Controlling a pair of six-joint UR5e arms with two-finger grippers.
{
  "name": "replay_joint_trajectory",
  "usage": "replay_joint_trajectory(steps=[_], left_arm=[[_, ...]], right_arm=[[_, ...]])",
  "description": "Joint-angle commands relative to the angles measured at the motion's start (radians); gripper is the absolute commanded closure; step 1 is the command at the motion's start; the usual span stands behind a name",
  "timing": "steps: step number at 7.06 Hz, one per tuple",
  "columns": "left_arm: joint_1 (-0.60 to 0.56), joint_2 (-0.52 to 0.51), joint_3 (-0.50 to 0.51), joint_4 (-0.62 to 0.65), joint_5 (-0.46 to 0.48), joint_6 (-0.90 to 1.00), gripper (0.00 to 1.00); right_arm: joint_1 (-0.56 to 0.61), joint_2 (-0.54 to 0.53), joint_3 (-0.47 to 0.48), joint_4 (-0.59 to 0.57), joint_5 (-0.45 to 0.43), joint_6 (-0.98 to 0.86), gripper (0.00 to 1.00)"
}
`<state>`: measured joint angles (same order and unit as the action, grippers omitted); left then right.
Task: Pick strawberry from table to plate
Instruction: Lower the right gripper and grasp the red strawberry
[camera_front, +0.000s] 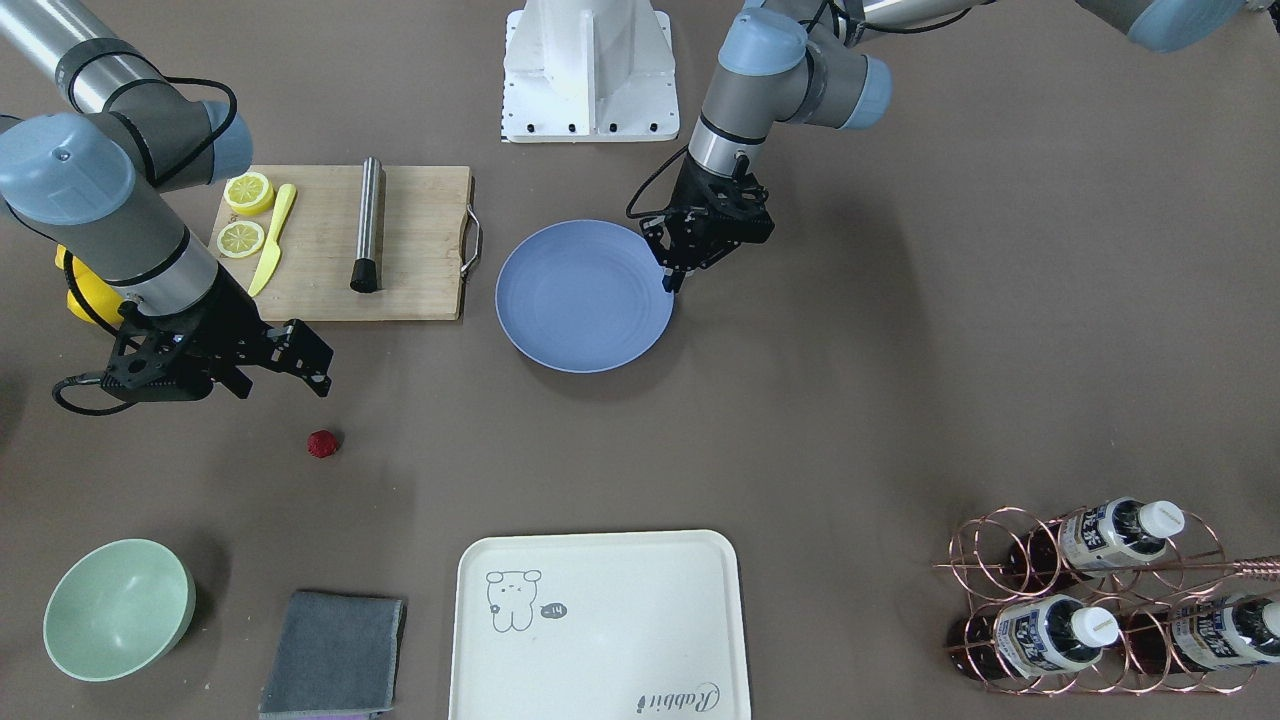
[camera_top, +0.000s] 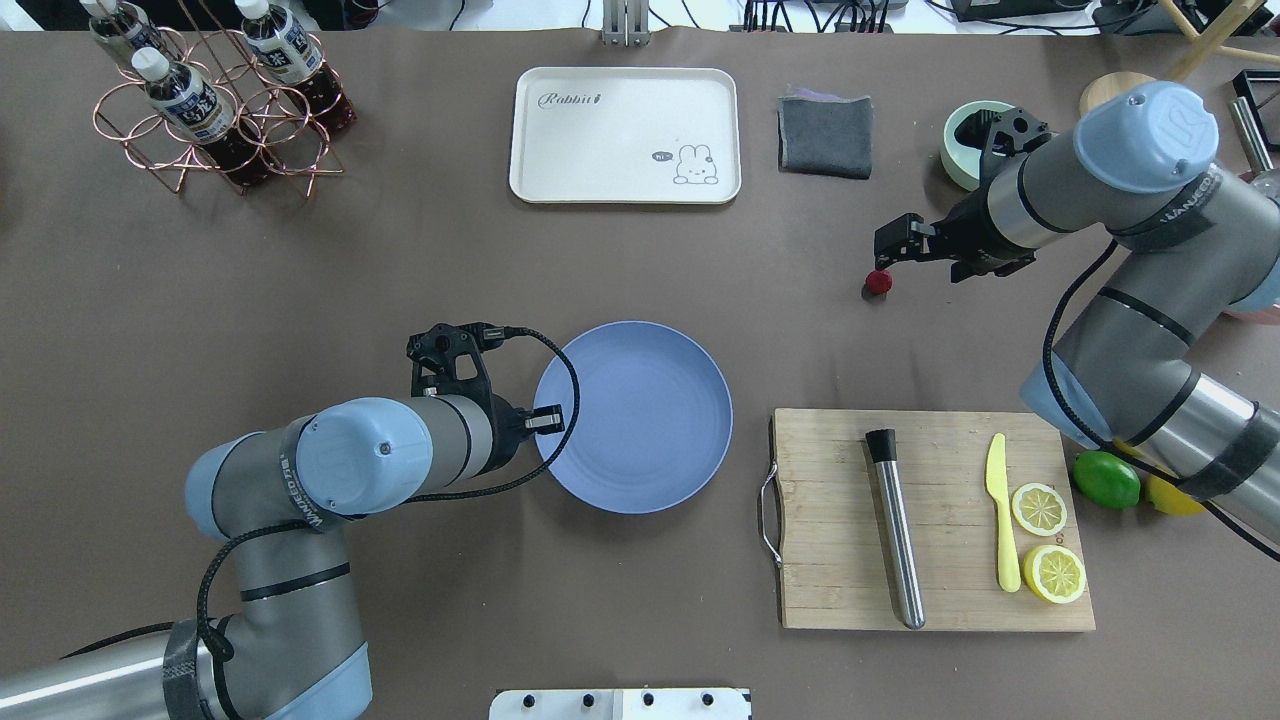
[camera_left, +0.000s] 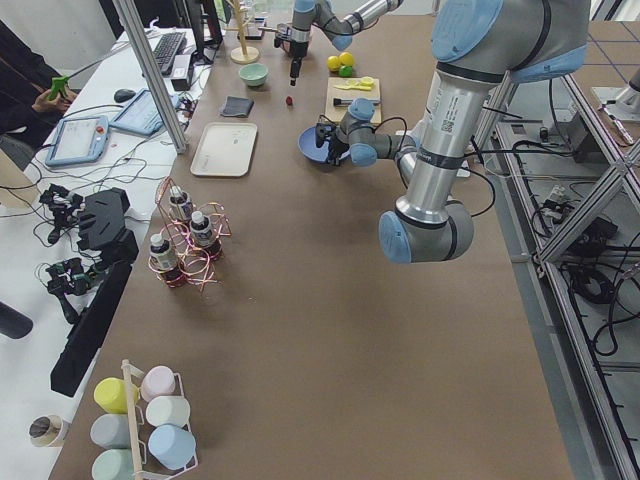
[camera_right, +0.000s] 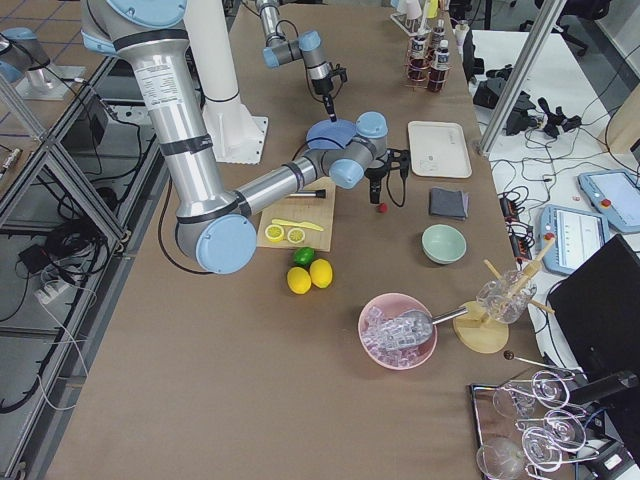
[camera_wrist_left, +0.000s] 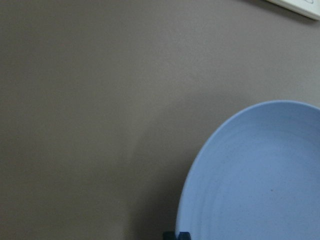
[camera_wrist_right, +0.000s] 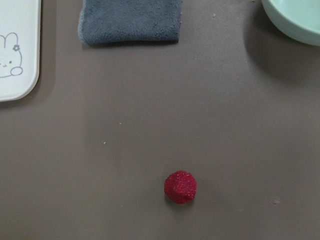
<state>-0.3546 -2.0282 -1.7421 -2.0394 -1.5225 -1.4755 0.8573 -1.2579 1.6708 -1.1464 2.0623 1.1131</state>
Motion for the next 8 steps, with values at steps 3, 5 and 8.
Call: replay_joint_trajectory(steps=[3,5,8], left_arm=[[-0.078,0.019,-0.052,-0.001,0.001,0.029,0.02],[-0.154,0.028,-0.059,0.002,-0.001,0.177,0.02],[-0.231,0.034,-0.056,0.005,-0.021,0.257,0.02]], right_arm=[[-0.015,0.002,-0.014,0.004,-0.013,0.001,0.0],[-0.043,0.005,-0.046,0.01,-0.036,-0.004,0.0],[-0.054,0.083,-0.143,0.008,-0.047,-0.006,0.01]])
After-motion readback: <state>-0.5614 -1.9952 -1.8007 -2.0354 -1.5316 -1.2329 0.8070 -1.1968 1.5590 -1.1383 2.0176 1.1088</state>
